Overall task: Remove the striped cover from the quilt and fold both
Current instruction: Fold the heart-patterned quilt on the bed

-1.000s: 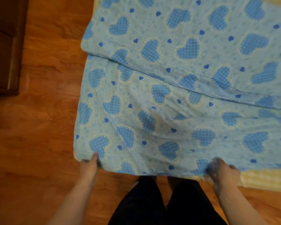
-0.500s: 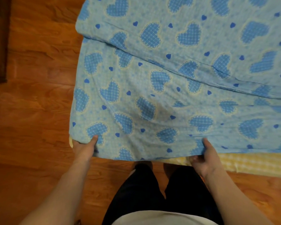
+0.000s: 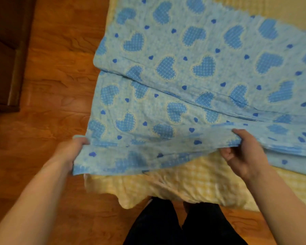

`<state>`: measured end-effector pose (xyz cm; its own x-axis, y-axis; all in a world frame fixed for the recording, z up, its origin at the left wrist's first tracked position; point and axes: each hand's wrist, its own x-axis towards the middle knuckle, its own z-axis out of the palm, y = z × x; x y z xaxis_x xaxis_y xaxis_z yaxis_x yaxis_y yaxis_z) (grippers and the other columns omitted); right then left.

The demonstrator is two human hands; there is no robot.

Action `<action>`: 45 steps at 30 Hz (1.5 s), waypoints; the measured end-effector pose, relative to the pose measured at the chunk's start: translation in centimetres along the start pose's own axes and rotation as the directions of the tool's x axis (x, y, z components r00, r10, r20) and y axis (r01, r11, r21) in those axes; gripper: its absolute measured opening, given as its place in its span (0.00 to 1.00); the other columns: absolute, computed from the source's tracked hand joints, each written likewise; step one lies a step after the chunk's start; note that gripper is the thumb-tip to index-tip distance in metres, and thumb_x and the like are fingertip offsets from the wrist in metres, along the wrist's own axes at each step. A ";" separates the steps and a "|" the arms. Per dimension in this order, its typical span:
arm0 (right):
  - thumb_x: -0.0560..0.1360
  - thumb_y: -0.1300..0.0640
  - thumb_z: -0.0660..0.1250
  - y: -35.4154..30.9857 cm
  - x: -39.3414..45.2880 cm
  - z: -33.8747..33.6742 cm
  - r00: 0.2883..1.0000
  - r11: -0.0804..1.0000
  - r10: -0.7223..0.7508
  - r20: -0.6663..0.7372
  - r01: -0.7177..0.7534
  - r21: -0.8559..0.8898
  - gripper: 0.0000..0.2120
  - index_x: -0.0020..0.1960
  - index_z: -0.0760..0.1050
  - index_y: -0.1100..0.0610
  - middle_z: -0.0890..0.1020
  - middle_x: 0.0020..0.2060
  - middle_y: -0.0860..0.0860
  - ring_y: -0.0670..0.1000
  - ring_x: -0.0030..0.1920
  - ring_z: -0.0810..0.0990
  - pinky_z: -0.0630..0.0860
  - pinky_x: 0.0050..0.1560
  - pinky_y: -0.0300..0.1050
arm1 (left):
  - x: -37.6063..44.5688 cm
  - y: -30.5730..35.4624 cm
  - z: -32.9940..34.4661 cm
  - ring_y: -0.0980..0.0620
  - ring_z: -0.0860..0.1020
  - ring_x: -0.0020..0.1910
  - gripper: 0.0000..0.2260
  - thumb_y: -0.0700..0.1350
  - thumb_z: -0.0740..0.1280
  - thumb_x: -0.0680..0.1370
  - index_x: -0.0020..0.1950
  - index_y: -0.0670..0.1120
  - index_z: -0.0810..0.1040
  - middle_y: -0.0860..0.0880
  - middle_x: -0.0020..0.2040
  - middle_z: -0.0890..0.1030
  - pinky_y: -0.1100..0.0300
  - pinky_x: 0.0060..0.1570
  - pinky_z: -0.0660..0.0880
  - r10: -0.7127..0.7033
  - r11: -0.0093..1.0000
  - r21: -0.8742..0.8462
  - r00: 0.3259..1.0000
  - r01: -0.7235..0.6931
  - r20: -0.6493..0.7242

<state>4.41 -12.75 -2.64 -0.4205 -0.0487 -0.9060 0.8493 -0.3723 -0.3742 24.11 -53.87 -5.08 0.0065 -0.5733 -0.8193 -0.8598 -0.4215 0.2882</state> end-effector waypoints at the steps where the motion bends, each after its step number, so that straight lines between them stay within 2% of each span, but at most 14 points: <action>1: 0.79 0.56 0.61 -1.7 0.5 1.6 0.999 0.999 -0.028 -0.023 0.028 -0.022 0.06 0.44 0.73 0.55 0.77 0.30 0.49 0.45 0.26 0.77 0.74 0.24 0.35 | -0.6 4.1 -0.7 0.47 0.81 0.24 0.09 0.40 0.68 0.73 0.52 0.40 0.80 0.43 0.31 0.83 0.52 0.25 0.79 0.055 0.998 0.039 0.998 -0.057 0.037; 4: 0.80 0.54 0.61 -7.4 2.8 6.6 0.997 0.997 -0.074 -0.009 0.074 0.019 0.08 0.44 0.73 0.56 0.78 0.35 0.51 0.47 0.32 0.79 0.77 0.27 0.36 | -1.2 16.6 -1.8 0.47 0.84 0.31 0.12 0.45 0.58 0.79 0.50 0.43 0.80 0.44 0.36 0.85 0.48 0.26 0.80 0.159 0.987 0.003 0.968 -0.162 0.194; 6: 0.80 0.53 0.62 -10.1 4.5 9.7 0.985 0.986 -0.144 0.096 0.135 0.099 0.07 0.47 0.74 0.55 0.80 0.42 0.52 0.50 0.41 0.84 0.82 0.38 0.42 | -0.6 23.5 -0.7 0.46 0.84 0.51 0.15 0.43 0.57 0.79 0.61 0.43 0.79 0.43 0.55 0.84 0.46 0.50 0.82 0.285 0.921 -0.334 0.930 -0.199 0.231; 9: 0.79 0.52 0.63 -11.1 6.4 12.1 0.932 0.973 -0.216 0.291 0.231 -0.020 0.07 0.54 0.77 0.50 0.79 0.54 0.52 0.56 0.59 0.82 0.78 0.61 0.52 | 0.0 27.7 4.8 0.53 0.78 0.36 0.11 0.41 0.54 0.83 0.53 0.45 0.76 0.46 0.46 0.78 0.61 0.41 0.79 0.475 0.701 -0.643 0.875 -0.307 0.100; 11: 0.80 0.53 0.63 -9.4 7.7 11.6 0.926 0.926 -0.202 0.320 0.287 -0.246 0.10 0.61 0.76 0.49 0.79 0.57 0.51 0.54 0.60 0.79 0.74 0.66 0.52 | 0.5 26.4 10.0 0.53 0.75 0.37 0.11 0.41 0.58 0.83 0.63 0.44 0.73 0.47 0.50 0.76 0.61 0.35 0.76 0.517 0.795 -0.386 0.855 -0.468 0.029; 14: 0.80 0.56 0.65 -5.1 9.0 9.1 0.932 0.721 -0.190 0.310 0.346 -0.600 0.16 0.67 0.74 0.49 0.80 0.60 0.48 0.48 0.57 0.79 0.72 0.64 0.50 | 2.2 18.5 15.9 0.42 0.77 0.60 0.18 0.41 0.66 0.77 0.66 0.49 0.72 0.43 0.59 0.78 0.51 0.58 0.77 0.551 0.822 0.092 0.825 -0.562 0.125; 18: 0.78 0.59 0.68 -1.3 10.3 5.9 0.925 0.288 -0.197 0.324 0.371 -0.883 0.25 0.74 0.69 0.55 0.74 0.70 0.52 0.51 0.68 0.73 0.65 0.73 0.52 | 4.3 5.3 15.9 0.39 0.53 0.78 0.37 0.52 0.65 0.77 0.81 0.54 0.50 0.43 0.81 0.50 0.47 0.75 0.59 0.544 0.479 0.688 0.799 -0.546 0.256; 20: 0.77 0.59 0.70 -0.2 10.9 5.5 0.901 0.058 -0.217 0.377 0.397 -0.916 0.29 0.76 0.65 0.57 0.69 0.73 0.56 0.54 0.73 0.67 0.58 0.75 0.47 | 5.5 0.4 13.6 0.38 0.50 0.79 0.36 0.56 0.61 0.79 0.81 0.57 0.45 0.44 0.81 0.48 0.43 0.74 0.58 0.561 0.459 0.767 0.816 -0.449 0.141; 23: 0.75 0.55 0.72 2.6 11.2 5.9 0.854 -0.217 -0.190 0.484 0.444 -0.869 0.36 0.78 0.60 0.54 0.58 0.78 0.59 0.57 0.77 0.57 0.52 0.77 0.47 | 6.3 -5.6 9.5 0.38 0.51 0.78 0.30 0.56 0.54 0.82 0.80 0.59 0.43 0.45 0.81 0.49 0.41 0.74 0.57 0.435 0.639 0.731 0.896 -0.239 -0.087; 27: 0.73 0.53 0.73 7.1 11.7 6.9 0.789 -0.440 -0.151 0.595 0.486 -0.755 0.39 0.79 0.58 0.55 0.56 0.78 0.63 0.63 0.77 0.56 0.54 0.77 0.54 | 6.8 -11.9 4.8 0.36 0.67 0.72 0.25 0.56 0.49 0.84 0.81 0.59 0.47 0.43 0.77 0.64 0.39 0.70 0.66 0.283 0.828 0.530 0.952 -0.182 -0.115; 31: 0.73 0.51 0.72 10.4 11.1 7.7 0.808 -0.429 -0.182 0.561 0.448 -0.784 0.38 0.79 0.59 0.54 0.54 0.78 0.63 0.64 0.77 0.55 0.52 0.77 0.54 | 7.0 -15.1 2.5 0.38 0.68 0.71 0.24 0.50 0.59 0.83 0.79 0.49 0.60 0.40 0.72 0.70 0.40 0.70 0.66 0.218 0.857 0.507 0.956 -0.091 -0.197; 34: 0.73 0.55 0.72 10.5 9.9 7.8 0.806 -0.389 -0.204 0.556 0.455 -0.801 0.35 0.77 0.62 0.55 0.56 0.77 0.64 0.63 0.77 0.56 0.54 0.77 0.52 | 6.9 -16.4 1.6 0.38 0.73 0.67 0.24 0.46 0.65 0.80 0.76 0.47 0.66 0.42 0.70 0.74 0.46 0.65 0.71 0.033 0.904 0.426 0.999 -0.020 -0.024; 39: 0.75 0.60 0.69 6.5 9.0 8.4 0.788 -0.349 -0.225 0.573 0.483 -0.803 0.30 0.75 0.64 0.56 0.60 0.75 0.63 0.60 0.76 0.60 0.58 0.74 0.48 | 8.1 -15.6 -0.2 0.41 0.77 0.45 0.08 0.47 0.67 0.78 0.51 0.43 0.79 0.41 0.50 0.81 0.48 0.48 0.79 0.110 0.761 0.647 0.973 0.050 -0.204; 45: 0.75 0.59 0.68 2.0 10.5 9.9 0.807 -0.437 -0.203 0.555 0.433 -0.789 0.32 0.77 0.61 0.56 0.59 0.76 0.62 0.62 0.75 0.60 0.59 0.75 0.53 | 10.0 -13.3 -3.5 0.37 0.61 0.76 0.58 0.60 0.82 0.59 0.80 0.44 0.56 0.40 0.79 0.58 0.38 0.70 0.66 -0.264 0.437 0.807 0.914 0.397 -0.307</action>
<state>-1.47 -23.19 -10.92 -0.6890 -0.4781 -0.5447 -0.3012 0.8725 -0.3847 37.44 -56.44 -15.37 0.3900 -0.6284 -0.6731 -0.7853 0.1547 -0.5995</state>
